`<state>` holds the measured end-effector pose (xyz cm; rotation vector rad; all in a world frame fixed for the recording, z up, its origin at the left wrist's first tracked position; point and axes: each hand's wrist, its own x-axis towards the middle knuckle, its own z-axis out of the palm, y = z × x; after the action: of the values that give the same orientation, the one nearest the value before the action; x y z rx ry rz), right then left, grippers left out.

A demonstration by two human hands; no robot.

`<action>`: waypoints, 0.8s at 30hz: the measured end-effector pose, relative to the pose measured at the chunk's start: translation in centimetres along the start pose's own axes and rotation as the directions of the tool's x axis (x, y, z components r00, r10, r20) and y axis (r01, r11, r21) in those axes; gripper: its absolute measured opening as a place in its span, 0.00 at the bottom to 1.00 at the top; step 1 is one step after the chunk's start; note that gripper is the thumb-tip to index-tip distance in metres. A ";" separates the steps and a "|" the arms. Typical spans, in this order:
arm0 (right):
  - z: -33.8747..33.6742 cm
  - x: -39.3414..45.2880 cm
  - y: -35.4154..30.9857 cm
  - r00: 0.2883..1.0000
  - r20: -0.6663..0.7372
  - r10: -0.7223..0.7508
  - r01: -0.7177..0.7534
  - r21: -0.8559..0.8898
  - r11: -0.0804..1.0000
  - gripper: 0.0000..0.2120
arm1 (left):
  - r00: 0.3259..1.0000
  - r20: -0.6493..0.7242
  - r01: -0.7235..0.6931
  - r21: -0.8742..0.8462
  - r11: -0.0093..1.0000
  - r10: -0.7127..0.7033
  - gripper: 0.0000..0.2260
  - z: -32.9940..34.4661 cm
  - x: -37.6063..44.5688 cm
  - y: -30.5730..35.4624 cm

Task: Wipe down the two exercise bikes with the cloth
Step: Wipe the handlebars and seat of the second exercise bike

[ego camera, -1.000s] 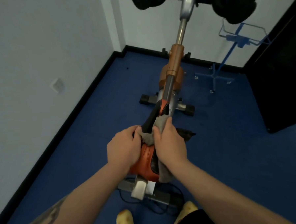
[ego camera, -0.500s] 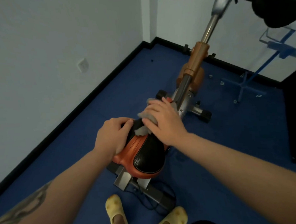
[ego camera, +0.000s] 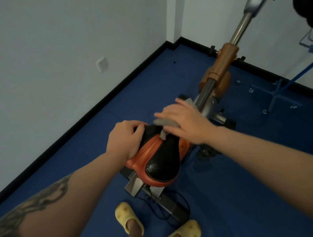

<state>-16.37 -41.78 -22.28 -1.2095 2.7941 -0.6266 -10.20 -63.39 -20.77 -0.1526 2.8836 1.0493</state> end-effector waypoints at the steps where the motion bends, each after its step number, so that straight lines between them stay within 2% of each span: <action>1: -0.6 0.5 0.7 0.997 -0.005 0.073 -0.073 0.001 0.997 0.19 | 1.000 0.003 -0.002 0.005 1.000 0.002 0.13 0.0 0.0 0.0; 4: -0.1 0.6 -0.5 0.933 -0.142 0.330 -0.324 0.065 0.944 0.19 | 1.000 0.002 0.002 -0.001 1.000 -0.002 0.13 0.0 0.1 -0.1; 7: 2.3 -2.1 -5.4 0.884 -0.224 0.409 -0.373 0.188 0.909 0.22 | 1.000 0.002 -0.005 0.004 1.000 0.005 0.13 0.1 0.1 -0.3; 10: 3.6 -4.7 -9.4 0.806 -0.212 0.553 -0.460 0.365 0.810 0.26 | 1.000 0.000 -0.006 0.001 1.000 0.006 0.13 0.1 0.2 -0.2; 14: 3.2 -4.2 -10.9 0.743 -0.142 0.654 -0.627 0.193 0.754 0.32 | 1.000 0.000 -0.014 -0.021 1.000 0.014 0.13 0.1 0.1 -0.2; 17: 1.9 -1.3 -9.8 0.607 -0.038 0.793 -0.787 0.106 0.608 0.31 | 1.000 0.002 -0.017 -0.028 0.999 0.017 0.14 0.1 0.1 -0.3; 19: 1.7 -0.1 -10.5 0.558 -0.010 0.830 -0.828 0.060 0.557 0.29 | 1.000 0.001 -0.008 -0.023 1.000 0.008 0.13 0.1 0.1 -0.3; 21: 2.0 -0.2 -12.0 0.567 -0.026 0.823 -0.821 0.064 0.567 0.28 | 1.000 0.005 -0.012 -0.024 1.000 0.013 0.13 0.2 0.1 -0.5; 24: 2.8 -1.6 -14.0 0.622 -0.122 0.774 -0.765 0.116 0.633 0.24 | 0.999 0.022 -0.022 -0.019 1.000 0.022 0.13 0.2 0.2 -0.6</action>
<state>-5.05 -50.29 -19.78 0.1549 2.9770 -0.7026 -10.31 -63.79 -21.31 -0.1093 2.8624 1.0756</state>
